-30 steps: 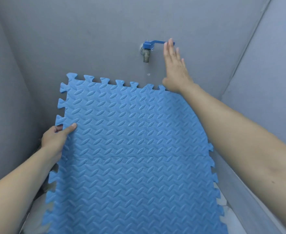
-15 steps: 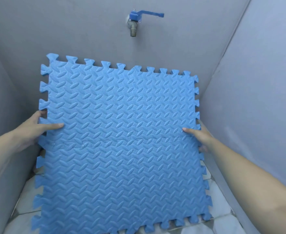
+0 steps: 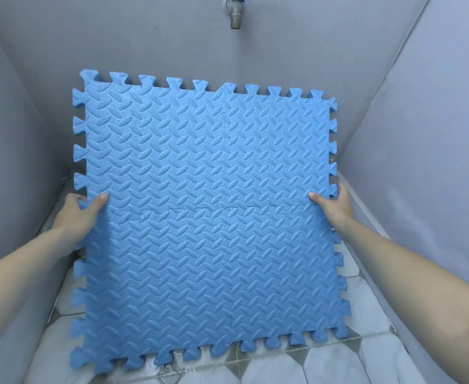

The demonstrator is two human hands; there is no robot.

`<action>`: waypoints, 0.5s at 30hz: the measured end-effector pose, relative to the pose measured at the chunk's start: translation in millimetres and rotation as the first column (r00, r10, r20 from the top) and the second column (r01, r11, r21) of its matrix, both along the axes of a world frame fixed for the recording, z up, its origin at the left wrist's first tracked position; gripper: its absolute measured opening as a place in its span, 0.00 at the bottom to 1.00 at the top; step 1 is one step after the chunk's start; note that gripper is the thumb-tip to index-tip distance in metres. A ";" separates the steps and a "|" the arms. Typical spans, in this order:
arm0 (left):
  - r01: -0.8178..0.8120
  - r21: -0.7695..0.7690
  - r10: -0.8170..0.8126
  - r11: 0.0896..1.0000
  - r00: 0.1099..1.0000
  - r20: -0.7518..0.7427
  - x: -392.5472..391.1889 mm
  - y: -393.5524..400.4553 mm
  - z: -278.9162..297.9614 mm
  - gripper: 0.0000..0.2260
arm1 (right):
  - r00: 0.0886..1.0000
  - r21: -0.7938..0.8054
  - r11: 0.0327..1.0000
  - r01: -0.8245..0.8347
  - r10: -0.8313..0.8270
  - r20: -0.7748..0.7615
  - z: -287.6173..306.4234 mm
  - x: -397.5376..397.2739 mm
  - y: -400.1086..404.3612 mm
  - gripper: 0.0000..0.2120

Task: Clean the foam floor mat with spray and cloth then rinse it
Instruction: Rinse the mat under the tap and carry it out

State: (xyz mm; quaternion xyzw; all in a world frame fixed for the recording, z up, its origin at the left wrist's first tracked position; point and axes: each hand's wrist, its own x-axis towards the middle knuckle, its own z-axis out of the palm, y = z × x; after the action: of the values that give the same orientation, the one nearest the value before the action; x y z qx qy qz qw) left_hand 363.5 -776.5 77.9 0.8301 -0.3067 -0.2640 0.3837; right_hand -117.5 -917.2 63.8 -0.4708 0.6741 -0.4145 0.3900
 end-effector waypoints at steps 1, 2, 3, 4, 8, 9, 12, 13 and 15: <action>0.012 0.007 -0.012 1.000 0.999 0.047 -4.8 -0.7 -4.6 0.28 | 0.993 -0.041 0.999 -0.034 0.029 -0.115 -1.7 6.1 5.6 0.44; 0.032 0.012 -0.033 0.999 0.995 0.093 -10.0 0.1 -7.5 0.30 | 0.963 -0.080 0.994 -0.069 0.045 -0.267 -5.0 11.2 12.3 0.43; 0.063 0.017 -0.065 0.998 0.989 0.130 -14.4 2.6 -10.4 0.34 | 0.909 -0.108 0.990 -0.088 0.035 -0.416 -10.1 15.7 20.0 0.41; 0.092 0.023 -0.095 0.995 0.983 0.159 -19.2 7.7 -13.0 0.41 | 0.854 -0.130 0.984 -0.118 0.034 -0.519 -17.8 17.2 25.1 0.41; 0.226 -0.003 -0.215 0.974 0.929 0.302 -23.7 29.8 -29.8 0.61 | 0.792 -0.120 0.972 -0.204 0.091 -0.604 -26.6 16.2 33.8 0.47; 0.248 -0.013 -0.229 0.969 0.913 0.338 -21.9 31.3 -31.4 0.60 | 0.800 -0.121 0.973 -0.196 0.087 -0.594 -25.3 15.6 33.0 0.47; 0.256 0.008 -0.243 0.967 0.905 0.348 -22.4 30.9 -12.9 0.56 | 0.813 -0.167 0.972 -0.168 0.040 -0.581 -12.6 19.0 35.2 0.47; 0.251 0.023 -0.242 0.968 0.901 0.360 -23.2 31.9 -2.2 0.56 | 0.815 -0.180 0.971 -0.159 0.026 -0.579 -6.4 19.8 39.8 0.47; 0.250 0.054 -0.251 0.967 0.891 0.379 -21.3 35.4 25.4 0.56 | 0.820 -0.181 0.972 -0.152 0.021 -0.573 13.5 20.6 50.1 0.47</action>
State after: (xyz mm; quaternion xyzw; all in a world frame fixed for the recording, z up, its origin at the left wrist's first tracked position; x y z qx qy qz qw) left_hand 342.2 -741.2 103.2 0.8198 -0.4795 -0.1445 0.2778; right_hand -96.9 -867.1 77.3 -0.6428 0.6874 -0.3092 0.1367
